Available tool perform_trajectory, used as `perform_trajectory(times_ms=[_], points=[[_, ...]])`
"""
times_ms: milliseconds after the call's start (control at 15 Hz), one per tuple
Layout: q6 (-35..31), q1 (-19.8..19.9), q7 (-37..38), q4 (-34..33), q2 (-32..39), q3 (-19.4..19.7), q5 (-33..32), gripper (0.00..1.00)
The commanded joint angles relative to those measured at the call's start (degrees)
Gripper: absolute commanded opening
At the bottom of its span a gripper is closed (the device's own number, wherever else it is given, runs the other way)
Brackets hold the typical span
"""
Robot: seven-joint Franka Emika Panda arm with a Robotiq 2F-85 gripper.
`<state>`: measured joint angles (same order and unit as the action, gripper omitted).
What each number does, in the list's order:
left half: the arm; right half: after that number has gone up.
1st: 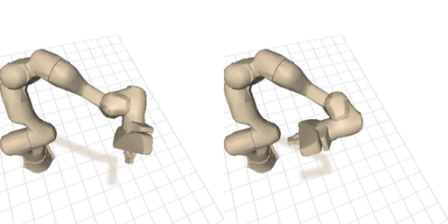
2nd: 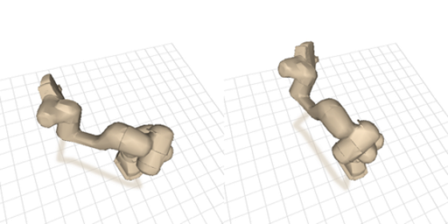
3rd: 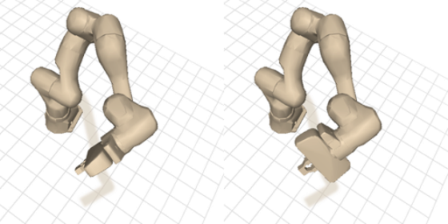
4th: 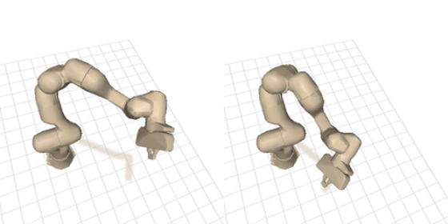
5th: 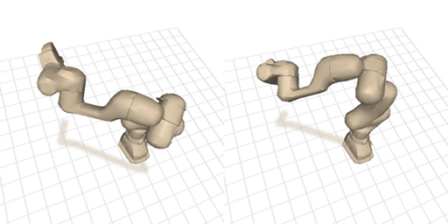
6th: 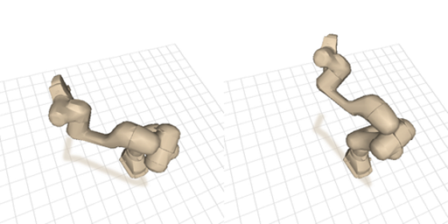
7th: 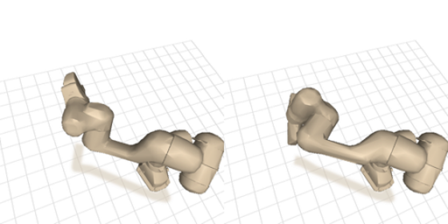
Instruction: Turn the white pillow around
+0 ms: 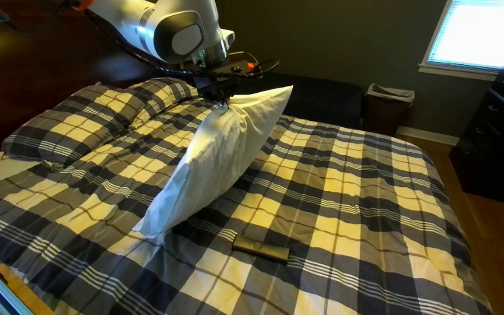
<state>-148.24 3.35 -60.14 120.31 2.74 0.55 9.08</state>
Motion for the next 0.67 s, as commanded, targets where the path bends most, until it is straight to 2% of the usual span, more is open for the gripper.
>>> perform_trajectory(times_ms=[0,267,600], points=[[0.20,0.09,2.55,-3.29,-0.76,0.75,-3.53,0.01],[0.53,0.10,3.30,-7.41,0.84,0.93,-4.55,0.01],[0.53,0.88,6.73,-12.58,4.29,0.95,-1.65,0.01]])
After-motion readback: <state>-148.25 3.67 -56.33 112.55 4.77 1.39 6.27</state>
